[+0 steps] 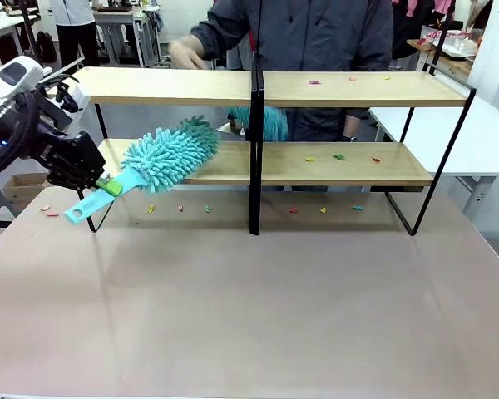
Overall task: Clean the shelves.
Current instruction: Clean a randomly selected level of the Shelf with the Duster, then clean another randomly selected level of the Shelf with the Duster.
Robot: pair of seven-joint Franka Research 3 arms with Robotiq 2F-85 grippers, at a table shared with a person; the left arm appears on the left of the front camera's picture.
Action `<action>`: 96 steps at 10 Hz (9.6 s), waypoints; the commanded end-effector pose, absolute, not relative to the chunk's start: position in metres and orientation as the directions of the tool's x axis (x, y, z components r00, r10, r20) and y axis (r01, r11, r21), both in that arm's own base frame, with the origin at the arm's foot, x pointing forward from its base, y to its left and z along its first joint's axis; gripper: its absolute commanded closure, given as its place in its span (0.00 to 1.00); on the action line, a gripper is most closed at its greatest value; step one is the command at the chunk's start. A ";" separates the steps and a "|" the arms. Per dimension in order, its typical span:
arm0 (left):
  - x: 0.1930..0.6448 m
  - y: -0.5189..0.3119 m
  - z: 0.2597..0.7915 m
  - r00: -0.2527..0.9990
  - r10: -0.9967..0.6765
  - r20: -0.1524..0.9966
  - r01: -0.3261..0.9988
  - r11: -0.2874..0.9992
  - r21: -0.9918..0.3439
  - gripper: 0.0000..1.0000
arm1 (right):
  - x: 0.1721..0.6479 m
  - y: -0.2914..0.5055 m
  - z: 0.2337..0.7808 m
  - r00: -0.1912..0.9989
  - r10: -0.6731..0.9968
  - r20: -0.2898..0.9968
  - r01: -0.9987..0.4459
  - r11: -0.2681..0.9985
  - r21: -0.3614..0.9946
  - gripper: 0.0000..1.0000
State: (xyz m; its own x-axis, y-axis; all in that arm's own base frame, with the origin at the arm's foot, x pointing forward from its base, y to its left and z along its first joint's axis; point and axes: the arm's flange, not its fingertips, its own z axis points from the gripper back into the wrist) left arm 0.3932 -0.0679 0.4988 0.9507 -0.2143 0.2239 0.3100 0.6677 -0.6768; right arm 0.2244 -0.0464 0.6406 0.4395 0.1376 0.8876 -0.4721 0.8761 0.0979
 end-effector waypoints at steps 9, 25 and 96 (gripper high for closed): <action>0.404 -0.111 0.470 0.967 -0.160 0.196 0.252 0.686 -0.682 0.88 | 0.225 -0.047 0.641 0.439 0.137 0.888 -0.471 0.877 0.098 0.00; 0.387 -0.061 0.483 0.872 0.439 0.214 -0.343 0.863 -0.371 0.88 | 0.225 -0.047 0.641 0.439 0.137 0.888 -0.471 0.877 0.098 0.00; 0.269 -0.382 0.456 0.924 -0.383 -0.011 0.324 0.797 -0.509 0.88 | 0.225 -0.047 0.641 0.439 0.137 0.888 -0.471 0.877 0.098 0.00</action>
